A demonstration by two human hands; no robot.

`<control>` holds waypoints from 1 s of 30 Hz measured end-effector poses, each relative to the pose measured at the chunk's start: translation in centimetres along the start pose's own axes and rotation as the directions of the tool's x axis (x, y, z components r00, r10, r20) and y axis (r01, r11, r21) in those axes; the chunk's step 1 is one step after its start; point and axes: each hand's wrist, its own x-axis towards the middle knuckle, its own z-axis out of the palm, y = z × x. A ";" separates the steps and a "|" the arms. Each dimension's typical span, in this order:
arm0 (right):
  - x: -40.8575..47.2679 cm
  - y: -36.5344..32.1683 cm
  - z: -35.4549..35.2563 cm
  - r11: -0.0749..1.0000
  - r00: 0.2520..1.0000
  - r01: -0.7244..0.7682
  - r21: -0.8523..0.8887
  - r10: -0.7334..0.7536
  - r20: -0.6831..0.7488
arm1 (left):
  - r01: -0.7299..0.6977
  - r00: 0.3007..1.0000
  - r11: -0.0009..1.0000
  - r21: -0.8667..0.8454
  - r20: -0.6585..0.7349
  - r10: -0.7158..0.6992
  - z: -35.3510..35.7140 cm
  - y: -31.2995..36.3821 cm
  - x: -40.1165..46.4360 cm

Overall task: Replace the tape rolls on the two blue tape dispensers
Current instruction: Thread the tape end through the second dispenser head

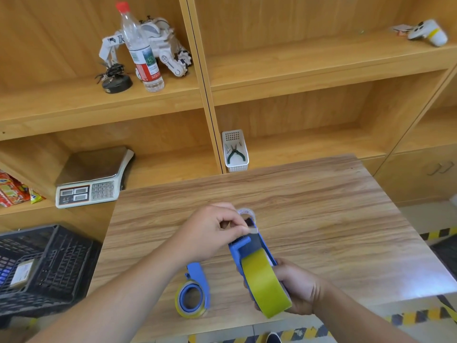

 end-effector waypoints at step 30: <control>-0.4 0.1 0.2 0.881 0.997 -0.072 -0.467 0.050 -0.058 | 0.664 0.739 0.625 -0.410 0.487 -0.466 0.4 -4.0 0.0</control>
